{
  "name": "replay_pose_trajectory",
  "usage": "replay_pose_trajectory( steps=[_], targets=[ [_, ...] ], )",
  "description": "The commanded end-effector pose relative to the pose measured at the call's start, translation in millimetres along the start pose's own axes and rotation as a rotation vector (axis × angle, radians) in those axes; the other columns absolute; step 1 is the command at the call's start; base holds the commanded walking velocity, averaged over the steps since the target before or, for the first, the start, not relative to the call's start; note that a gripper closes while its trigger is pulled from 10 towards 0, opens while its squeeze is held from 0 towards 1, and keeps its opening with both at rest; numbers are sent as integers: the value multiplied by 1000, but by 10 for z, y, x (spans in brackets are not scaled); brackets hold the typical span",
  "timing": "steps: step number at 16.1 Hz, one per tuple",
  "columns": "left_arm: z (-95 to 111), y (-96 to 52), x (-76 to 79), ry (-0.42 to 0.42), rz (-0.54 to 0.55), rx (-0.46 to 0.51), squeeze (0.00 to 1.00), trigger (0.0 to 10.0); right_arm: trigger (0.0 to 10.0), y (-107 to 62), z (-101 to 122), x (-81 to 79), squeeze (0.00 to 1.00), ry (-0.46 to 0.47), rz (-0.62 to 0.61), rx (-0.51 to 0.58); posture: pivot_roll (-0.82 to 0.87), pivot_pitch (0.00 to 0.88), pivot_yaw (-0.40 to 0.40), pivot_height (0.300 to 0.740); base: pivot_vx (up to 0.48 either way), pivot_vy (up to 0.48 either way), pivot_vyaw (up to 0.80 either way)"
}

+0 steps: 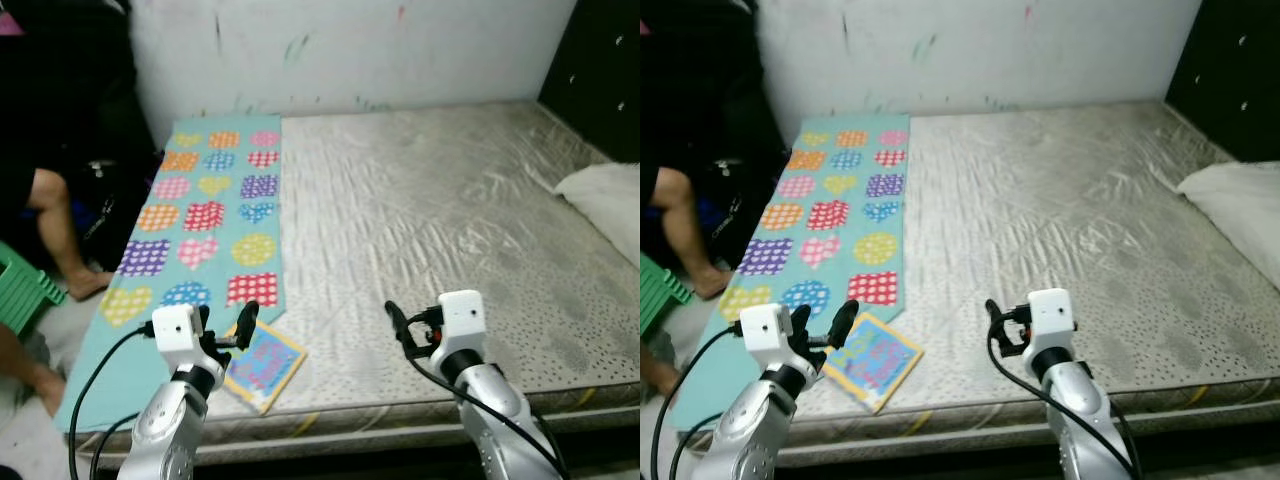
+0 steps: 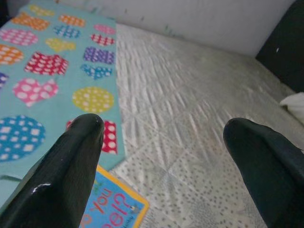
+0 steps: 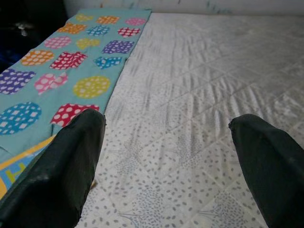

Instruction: Clean up the room

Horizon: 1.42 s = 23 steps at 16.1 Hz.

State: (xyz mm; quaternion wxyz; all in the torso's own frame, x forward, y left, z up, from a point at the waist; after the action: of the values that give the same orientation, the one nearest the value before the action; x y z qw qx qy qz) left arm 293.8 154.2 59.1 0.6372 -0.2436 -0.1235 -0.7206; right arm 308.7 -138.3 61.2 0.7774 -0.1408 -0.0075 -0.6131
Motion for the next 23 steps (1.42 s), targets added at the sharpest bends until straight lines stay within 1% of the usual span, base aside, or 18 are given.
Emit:
replay_pose_trajectory(
  steps=[1,6,12,19,21,22,23],
  targets=[
    [32,-23,-82,17,24,2,0,10000,10000,21,52,-77,0,5,22,16,-119,0,30,740,0,480,0],
    [20,-18,-77,23,20,-3,0,10000,10000,24,36,-96,0,7,32,11,-118,0,32,740,0,480,0],
    [-1,-12,-68,20,14,-7,0,10000,10000,24,11,-124,0,8,52,2,-119,0,29,740,0,0,0],
    [-37,1,-76,25,17,-12,0,10000,10000,7,-3,-153,0,7,60,16,-125,0,32,740,0,0,0],
    [-8,85,-52,45,14,9,0,10000,10000,73,5,-152,0,-30,70,30,-116,0,15,740,0,0,0],
    [25,96,-60,47,25,17,0,10000,10000,95,29,-137,0,-34,61,34,-109,0,20,740,0,0,0],
    [62,92,-47,57,9,18,0,10000,10000,103,36,-150,0,-26,60,37,-103,0,26,740,0,0,0]
  ],
)
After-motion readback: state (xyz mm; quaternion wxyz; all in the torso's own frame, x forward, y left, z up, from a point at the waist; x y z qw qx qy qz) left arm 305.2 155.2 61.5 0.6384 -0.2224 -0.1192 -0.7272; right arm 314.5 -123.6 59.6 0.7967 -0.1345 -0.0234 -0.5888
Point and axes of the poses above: a point about 5 cm out from each wrist's last joint towards the gripper, its own y axis pointing out of the wrist towards the gripper, its own z axis along the axis of the wrist's last joint, x = y × z, the point moved 5 cm from there along y, pointing out of the wrist towards the gripper, and after that the axes turned 12 degrees about -y, right-handed, at the moved point
